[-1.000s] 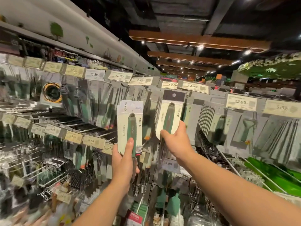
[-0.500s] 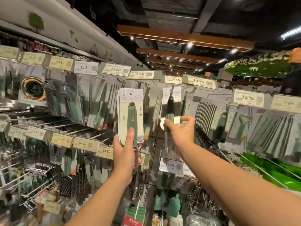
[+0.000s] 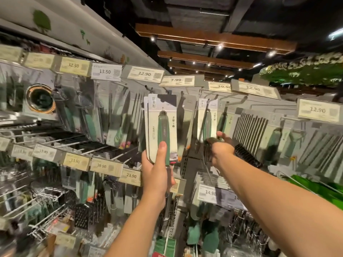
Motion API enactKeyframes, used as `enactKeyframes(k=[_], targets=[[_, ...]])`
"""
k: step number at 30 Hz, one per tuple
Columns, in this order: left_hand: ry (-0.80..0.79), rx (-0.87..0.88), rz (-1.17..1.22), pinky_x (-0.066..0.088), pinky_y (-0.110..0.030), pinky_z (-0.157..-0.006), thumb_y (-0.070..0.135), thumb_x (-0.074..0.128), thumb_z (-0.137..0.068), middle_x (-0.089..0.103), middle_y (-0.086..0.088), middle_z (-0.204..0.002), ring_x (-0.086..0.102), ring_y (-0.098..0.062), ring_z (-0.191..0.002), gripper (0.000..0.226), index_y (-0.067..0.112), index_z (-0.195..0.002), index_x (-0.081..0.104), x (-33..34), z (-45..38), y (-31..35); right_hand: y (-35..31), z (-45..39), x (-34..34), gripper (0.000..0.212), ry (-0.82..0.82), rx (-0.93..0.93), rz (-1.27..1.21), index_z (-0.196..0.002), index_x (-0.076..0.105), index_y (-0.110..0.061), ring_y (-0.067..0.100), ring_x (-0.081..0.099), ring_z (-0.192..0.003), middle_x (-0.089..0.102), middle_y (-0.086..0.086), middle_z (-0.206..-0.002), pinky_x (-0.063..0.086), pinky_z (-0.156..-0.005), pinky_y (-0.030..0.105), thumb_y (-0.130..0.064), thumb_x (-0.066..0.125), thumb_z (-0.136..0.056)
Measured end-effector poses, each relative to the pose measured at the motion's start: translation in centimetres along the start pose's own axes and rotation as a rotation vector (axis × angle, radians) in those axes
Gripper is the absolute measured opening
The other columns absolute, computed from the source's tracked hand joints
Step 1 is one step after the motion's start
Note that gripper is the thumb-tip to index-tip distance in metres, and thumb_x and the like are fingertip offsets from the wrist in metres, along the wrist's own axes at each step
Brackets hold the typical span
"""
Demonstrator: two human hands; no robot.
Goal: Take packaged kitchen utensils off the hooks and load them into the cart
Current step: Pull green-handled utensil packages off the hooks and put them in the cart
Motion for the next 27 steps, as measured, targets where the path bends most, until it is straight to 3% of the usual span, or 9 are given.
enactKeyframes(k=[4, 6, 9, 12, 14, 17, 20, 22, 27], targets=[[0.018, -0.039, 0.019, 0.041, -0.024, -0.038, 0.085, 0.066, -0.073, 0.059, -0.028, -0.142, 0.050, -0.011, -0.042, 0.102, 0.052, -0.159, 0.022, 0.9, -0.2, -0.6, 1.1, -0.4, 0.3, 0.028, 0.011, -0.015, 0.067, -0.092, 0.060, -0.026, 0.020, 0.055, -0.056, 0.073, 0.013, -0.103, 0.043, -0.046, 0.025, 0.001, 0.067, -0.091], [0.012, -0.045, 0.029, 0.042, -0.025, -0.039, 0.081, 0.066, -0.078, 0.057, -0.028, -0.145, 0.049, -0.012, -0.041, 0.097, 0.054, -0.160, 0.021, 1.5, -0.1, -1.4, 1.6, 0.1, 0.0, 0.023, 0.040, 0.007, 0.041, -0.099, 0.064, -0.024, 0.019, 0.055, -0.060, 0.070, 0.007, -0.092, 0.043, -0.050, 0.028, -0.003, 0.069, -0.091], [-0.012, -0.059, 0.072, 0.041, -0.026, -0.037, 0.069, 0.060, -0.075, 0.037, -0.036, -0.159, 0.054, -0.015, -0.043, 0.093, 0.045, -0.159, 0.029, 2.0, 0.2, -2.6, 2.5, 1.1, -1.2, 0.021, 0.090, -0.002, 0.096, -0.109, 0.063, -0.016, 0.019, 0.056, -0.070, 0.066, 0.004, -0.092, 0.046, -0.059, 0.032, -0.016, 0.068, -0.088], [-0.022, -0.051, 0.070, 0.042, -0.027, -0.038, 0.065, 0.058, -0.076, 0.035, -0.040, -0.156, 0.067, -0.038, -0.071, 0.083, 0.028, -0.149, 0.044, 2.1, 0.5, -4.0, 3.1, 3.9, -2.3, 0.011, -0.057, 0.074, -0.011, -0.101, 0.066, -0.016, 0.016, 0.065, -0.072, 0.069, 0.003, -0.092, 0.055, -0.063, 0.033, -0.025, 0.066, -0.094], [0.002, -0.049, 0.084, 0.043, -0.029, -0.042, 0.066, 0.057, -0.076, 0.049, -0.040, -0.144, 0.059, -0.035, -0.077, 0.077, 0.024, -0.140, 0.050, 2.1, 0.8, -4.8, 3.4, 6.6, -3.2, 0.013, -0.172, 0.084, -0.041, -0.100, 0.068, -0.017, 0.016, 0.071, -0.081, 0.072, 0.001, -0.089, 0.060, -0.077, 0.034, -0.029, 0.064, -0.097], [0.005, -0.033, 0.122, 0.045, -0.032, -0.051, 0.062, 0.060, -0.078, 0.065, -0.023, -0.119, 0.058, -0.031, -0.082, 0.062, 0.024, -0.126, 0.054, 2.4, 1.6, -5.0, 4.1, 10.8, -4.3, 0.014, -0.312, 0.005, -0.018, -0.096, 0.070, -0.018, 0.010, 0.065, -0.071, 0.070, -0.004, -0.080, 0.053, -0.066, 0.027, -0.031, 0.065, -0.097], [0.028, 0.004, 0.114, 0.058, -0.048, -0.076, 0.056, 0.063, -0.076, 0.072, -0.010, -0.125, 0.070, -0.030, -0.099, 0.061, 0.026, -0.129, 0.055, 3.1, 2.4, -4.6, 4.8, 13.4, -5.1, 0.010, -0.339, -0.093, 0.077, -0.101, 0.071, -0.016, 0.006, 0.065, -0.062, 0.073, -0.007, -0.082, 0.046, -0.054, 0.021, -0.024, 0.069, -0.094], [0.038, 0.035, 0.137, 0.055, -0.056, -0.102, 0.054, 0.065, -0.072, 0.073, -0.006, -0.127, 0.071, -0.028, -0.115, 0.066, 0.026, -0.131, 0.056, 3.4, 2.7, -4.7, 5.2, 14.0, -5.3, 0.016, -0.314, -0.124, 0.110, -0.105, 0.071, -0.015, 0.002, 0.071, -0.071, 0.075, -0.006, -0.088, 0.051, -0.060, 0.016, -0.018, 0.075, -0.090], [0.012, 0.103, 0.128, 0.049, -0.058, -0.111, 0.052, 0.065, -0.075, 0.072, -0.004, -0.132, 0.069, -0.027, -0.122, 0.059, 0.036, -0.132, 0.056, 3.9, 3.6, -3.7, 3.9, 14.6, -6.1, 0.023, -0.444, -0.213, 0.137, -0.107, 0.068, -0.010, 0.002, 0.071, -0.073, 0.076, -0.009, -0.079, 0.052, -0.063, 0.014, -0.010, 0.079, -0.086]])
Point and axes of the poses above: each hand's wrist, its own z-axis away from the middle knuckle, its own x-axis out of the palm, y = z × x, the point moved 1 cm from there along -z, towards the middle knuckle
